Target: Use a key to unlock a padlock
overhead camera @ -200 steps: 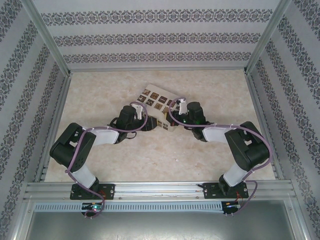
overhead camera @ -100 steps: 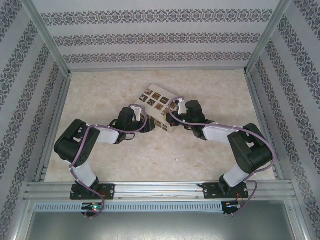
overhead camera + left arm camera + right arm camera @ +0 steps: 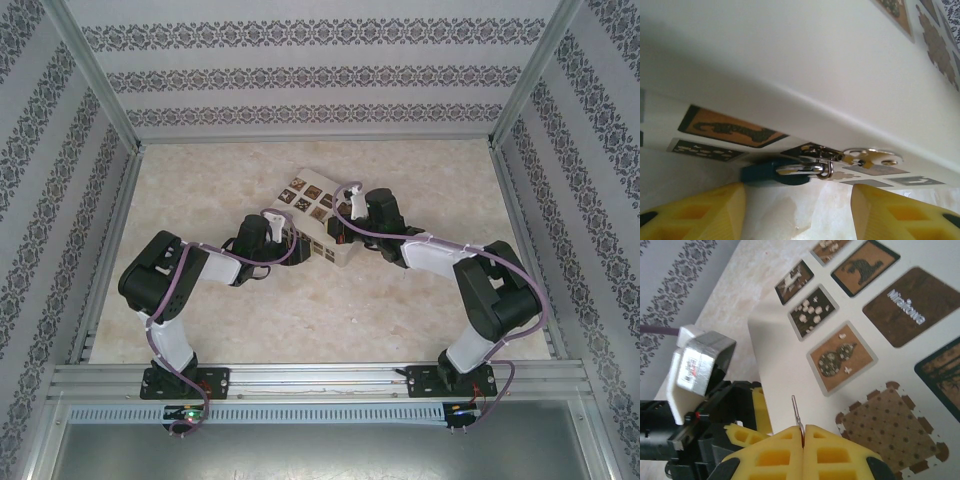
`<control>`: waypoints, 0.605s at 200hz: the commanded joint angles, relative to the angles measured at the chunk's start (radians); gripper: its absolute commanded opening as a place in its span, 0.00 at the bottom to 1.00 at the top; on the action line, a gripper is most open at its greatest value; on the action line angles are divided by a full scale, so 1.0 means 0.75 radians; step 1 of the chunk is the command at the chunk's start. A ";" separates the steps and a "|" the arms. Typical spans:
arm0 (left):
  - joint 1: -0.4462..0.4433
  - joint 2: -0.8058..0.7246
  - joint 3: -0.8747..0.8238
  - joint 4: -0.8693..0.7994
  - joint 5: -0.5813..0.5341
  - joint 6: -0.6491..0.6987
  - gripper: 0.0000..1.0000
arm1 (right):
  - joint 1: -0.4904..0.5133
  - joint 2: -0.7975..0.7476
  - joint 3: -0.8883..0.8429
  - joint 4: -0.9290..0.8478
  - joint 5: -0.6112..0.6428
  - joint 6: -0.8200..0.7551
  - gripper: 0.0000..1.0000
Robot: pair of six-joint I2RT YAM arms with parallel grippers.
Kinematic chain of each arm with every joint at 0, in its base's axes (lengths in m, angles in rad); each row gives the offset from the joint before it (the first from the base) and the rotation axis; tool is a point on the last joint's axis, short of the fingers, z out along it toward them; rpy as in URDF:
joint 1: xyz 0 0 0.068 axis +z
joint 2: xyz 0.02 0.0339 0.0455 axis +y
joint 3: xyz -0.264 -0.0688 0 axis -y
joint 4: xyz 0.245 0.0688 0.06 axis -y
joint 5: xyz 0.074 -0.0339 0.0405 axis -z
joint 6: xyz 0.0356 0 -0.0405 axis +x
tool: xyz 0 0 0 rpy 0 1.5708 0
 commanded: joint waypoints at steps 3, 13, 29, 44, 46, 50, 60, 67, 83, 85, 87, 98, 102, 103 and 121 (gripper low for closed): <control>0.016 0.022 0.034 0.044 0.023 0.071 0.57 | 0.019 0.045 0.017 -0.052 0.010 -0.043 0.00; 0.016 0.025 0.040 0.040 0.029 0.082 0.56 | 0.018 0.057 0.012 -0.054 0.014 -0.048 0.00; 0.016 0.032 0.051 0.038 0.041 0.094 0.53 | 0.022 0.076 0.009 -0.055 0.014 -0.051 0.00; 0.016 0.041 0.066 0.025 0.051 0.097 0.52 | 0.027 0.088 0.007 -0.057 0.016 -0.053 0.00; 0.016 0.041 0.068 0.022 0.054 0.098 0.52 | 0.026 0.089 0.006 -0.057 0.016 -0.053 0.00; 0.016 0.043 0.071 0.018 0.057 0.097 0.52 | 0.029 0.091 0.005 -0.058 0.018 -0.054 0.00; 0.016 0.047 0.077 0.014 0.063 0.096 0.51 | 0.029 0.093 0.003 -0.057 0.021 -0.057 0.00; 0.016 0.050 0.079 0.012 0.068 0.094 0.51 | 0.032 0.093 0.003 -0.057 0.023 -0.057 0.00; 0.016 0.054 0.083 0.008 0.074 0.093 0.50 | 0.032 0.093 0.001 -0.060 0.027 -0.060 0.00; 0.016 0.054 0.083 0.009 0.074 0.093 0.49 | 0.032 0.093 0.001 -0.061 0.029 -0.060 0.00; 0.016 0.056 0.083 0.008 0.076 0.092 0.49 | 0.032 0.092 0.001 -0.061 0.029 -0.059 0.00; 0.016 0.056 0.086 0.009 0.078 0.088 0.49 | 0.032 0.091 -0.001 -0.059 0.029 -0.060 0.00; 0.016 0.055 0.087 0.011 0.079 0.084 0.48 | 0.032 0.091 -0.003 -0.059 0.029 -0.060 0.00; 0.016 0.055 0.087 0.011 0.080 0.084 0.48 | 0.032 0.091 -0.003 -0.060 0.029 -0.059 0.00; 0.014 0.058 0.096 0.006 0.084 0.079 0.47 | 0.032 0.089 -0.005 -0.057 0.031 -0.057 0.00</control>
